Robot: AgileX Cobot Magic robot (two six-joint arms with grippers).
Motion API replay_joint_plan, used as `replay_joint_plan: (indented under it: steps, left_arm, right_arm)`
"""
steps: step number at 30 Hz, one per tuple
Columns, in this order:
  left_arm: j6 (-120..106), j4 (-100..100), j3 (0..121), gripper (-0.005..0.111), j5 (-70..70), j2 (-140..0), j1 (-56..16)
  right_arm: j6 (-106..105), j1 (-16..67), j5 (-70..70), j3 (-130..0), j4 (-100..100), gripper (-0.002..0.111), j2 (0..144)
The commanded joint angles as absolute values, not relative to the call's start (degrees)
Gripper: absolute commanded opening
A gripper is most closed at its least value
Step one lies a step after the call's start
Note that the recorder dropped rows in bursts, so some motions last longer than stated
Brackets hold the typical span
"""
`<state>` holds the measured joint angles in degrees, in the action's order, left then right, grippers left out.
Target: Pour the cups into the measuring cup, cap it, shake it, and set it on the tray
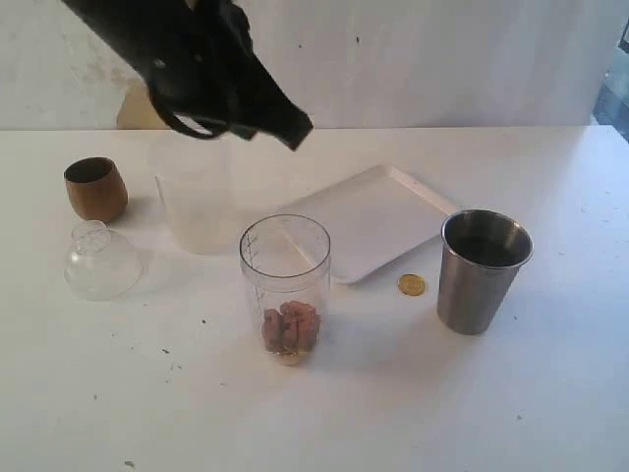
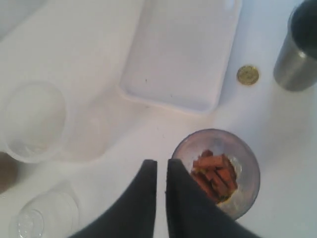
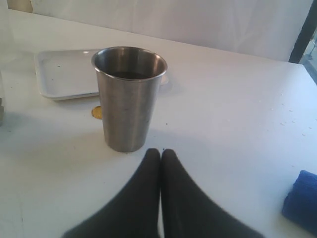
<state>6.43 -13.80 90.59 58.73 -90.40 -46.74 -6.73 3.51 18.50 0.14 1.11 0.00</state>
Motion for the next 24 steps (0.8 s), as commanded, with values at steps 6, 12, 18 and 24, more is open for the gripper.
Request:
replay_joint_plan:
  steps: [6,12,18,24]
  left_arm:
    - [15.6,-18.5,64.5,0.0,31.5,-61.3,-46.9]
    - [20.9,-23.2,43.2,0.0,12.8,-41.4,-46.9]
    - [20.6,-25.2,26.3,0.0,-0.6,-25.6,-46.9]
    - [21.0,-25.0,16.8,0.0,0.0,-20.0,-46.9]
  right_arm:
    - [-6.7,3.3,18.0,0.0,0.8,0.0,0.0]
    - [-6.7,3.3,18.0,0.0,0.8,0.0,0.0]
    - [-5.3,3.3,18.0,0.0,0.8,0.0,0.0]
    - [-4.9,3.3,18.0,0.0,0.8,0.0,0.0]
